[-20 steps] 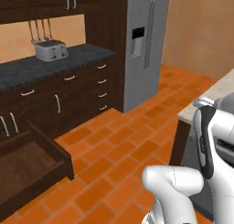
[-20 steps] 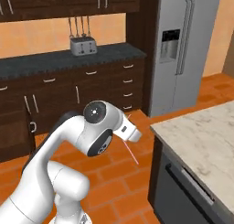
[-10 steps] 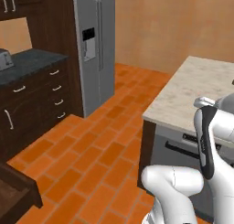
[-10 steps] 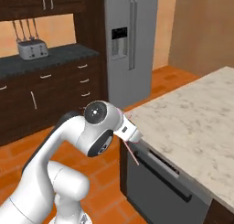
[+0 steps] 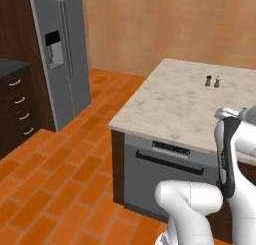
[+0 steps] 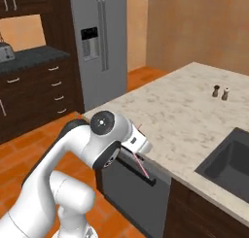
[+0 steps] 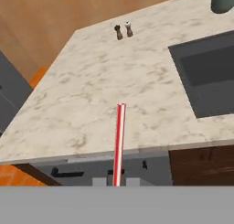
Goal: Take a straw from the drawer in front and place it inside the glass cup on the dining counter.
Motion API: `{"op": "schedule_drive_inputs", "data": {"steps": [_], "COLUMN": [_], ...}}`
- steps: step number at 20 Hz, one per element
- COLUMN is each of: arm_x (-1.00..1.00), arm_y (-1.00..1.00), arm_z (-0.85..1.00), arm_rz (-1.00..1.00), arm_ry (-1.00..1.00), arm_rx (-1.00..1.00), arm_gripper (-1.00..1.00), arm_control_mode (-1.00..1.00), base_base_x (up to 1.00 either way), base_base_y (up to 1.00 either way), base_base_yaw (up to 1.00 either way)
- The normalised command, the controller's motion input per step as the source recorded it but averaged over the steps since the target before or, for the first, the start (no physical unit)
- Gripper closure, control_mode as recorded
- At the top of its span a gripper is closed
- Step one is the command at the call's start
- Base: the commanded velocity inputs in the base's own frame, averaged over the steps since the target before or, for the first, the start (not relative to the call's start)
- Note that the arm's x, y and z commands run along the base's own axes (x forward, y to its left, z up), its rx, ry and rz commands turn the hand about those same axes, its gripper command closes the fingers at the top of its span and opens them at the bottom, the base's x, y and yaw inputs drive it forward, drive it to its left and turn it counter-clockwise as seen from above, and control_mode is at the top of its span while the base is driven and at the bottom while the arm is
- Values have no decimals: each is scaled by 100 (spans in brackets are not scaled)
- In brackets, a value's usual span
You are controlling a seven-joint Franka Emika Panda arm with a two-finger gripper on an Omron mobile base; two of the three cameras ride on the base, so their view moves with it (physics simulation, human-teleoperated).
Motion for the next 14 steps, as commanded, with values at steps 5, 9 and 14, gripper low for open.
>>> {"op": "schedule_drive_inputs", "data": {"steps": [5,9,14], "arm_x": [0,0,0], "arm_y": [0,0,0], "arm_z": [0,0,0], "arm_rz": [0,0,0], "arm_ry": [0,0,0], "arm_rx": [0,0,0], "arm_gripper": [100,100,100], "arm_control_mode": [100,100,100], "base_base_x": [-25,-28,-23], "base_base_y": [-96,-92,-85], "base_base_yaw": [-20,-29,-28]}}
